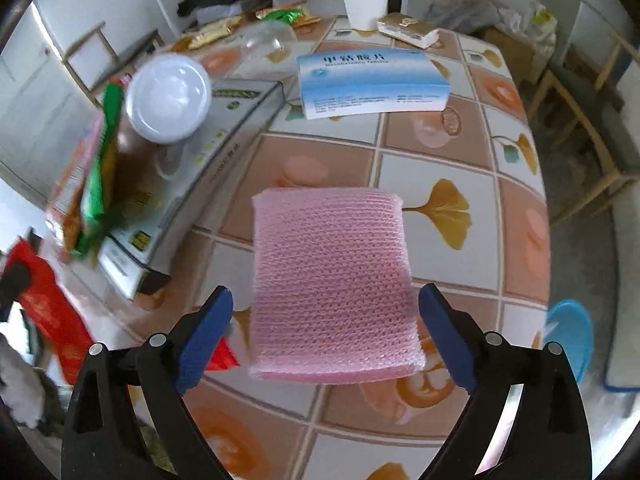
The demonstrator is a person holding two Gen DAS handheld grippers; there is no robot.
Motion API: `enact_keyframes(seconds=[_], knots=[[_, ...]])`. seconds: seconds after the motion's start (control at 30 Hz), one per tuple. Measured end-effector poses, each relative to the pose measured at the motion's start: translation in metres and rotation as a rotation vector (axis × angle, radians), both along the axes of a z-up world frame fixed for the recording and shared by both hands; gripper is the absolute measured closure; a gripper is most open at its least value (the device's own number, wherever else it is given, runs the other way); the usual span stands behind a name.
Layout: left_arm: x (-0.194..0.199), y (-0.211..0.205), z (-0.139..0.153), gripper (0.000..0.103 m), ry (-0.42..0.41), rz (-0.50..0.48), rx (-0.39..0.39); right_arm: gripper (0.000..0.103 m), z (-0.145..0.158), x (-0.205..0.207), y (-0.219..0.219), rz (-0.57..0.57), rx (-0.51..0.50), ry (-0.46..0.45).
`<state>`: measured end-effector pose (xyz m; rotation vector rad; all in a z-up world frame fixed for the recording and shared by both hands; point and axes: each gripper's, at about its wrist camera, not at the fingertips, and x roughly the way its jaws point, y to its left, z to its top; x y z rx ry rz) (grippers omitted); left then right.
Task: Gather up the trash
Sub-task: 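Lift red wrapper and pink mesh pad off the table with both grippers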
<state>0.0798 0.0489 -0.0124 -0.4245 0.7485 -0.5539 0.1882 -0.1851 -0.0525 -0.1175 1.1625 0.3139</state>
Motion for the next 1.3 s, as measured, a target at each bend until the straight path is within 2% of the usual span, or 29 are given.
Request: enact_keyframes(seconds=[0.2, 0.27, 0.3, 0.5, 0.7, 1.3], knots=[[0.001, -0.005, 0.000, 0.100, -0.004, -0.001, 0.019, 0.013, -0.010, 0.006, -0.002, -0.015, -0.022, 0.016], [0.001, -0.008, 0.001, 0.100, -0.007, -0.001, 0.035, 0.017, -0.013, 0.006, -0.005, -0.021, -0.019, 0.024], [0.000, -0.009, 0.001, 0.100, -0.010, -0.001, 0.041, 0.022, -0.014, 0.006, -0.005, -0.026, -0.015, 0.027], [-0.001, -0.017, 0.005, 0.100, -0.021, 0.001, 0.075, 0.025, -0.013, 0.007, -0.012, -0.063, 0.005, 0.023], [-0.002, -0.023, 0.010, 0.100, -0.041, 0.000, 0.102, 0.025, -0.001, -0.008, -0.018, -0.097, 0.037, -0.006], [-0.020, -0.044, 0.032, 0.100, -0.173, 0.025, 0.237, 0.025, 0.031, -0.036, -0.035, -0.145, 0.156, -0.065]])
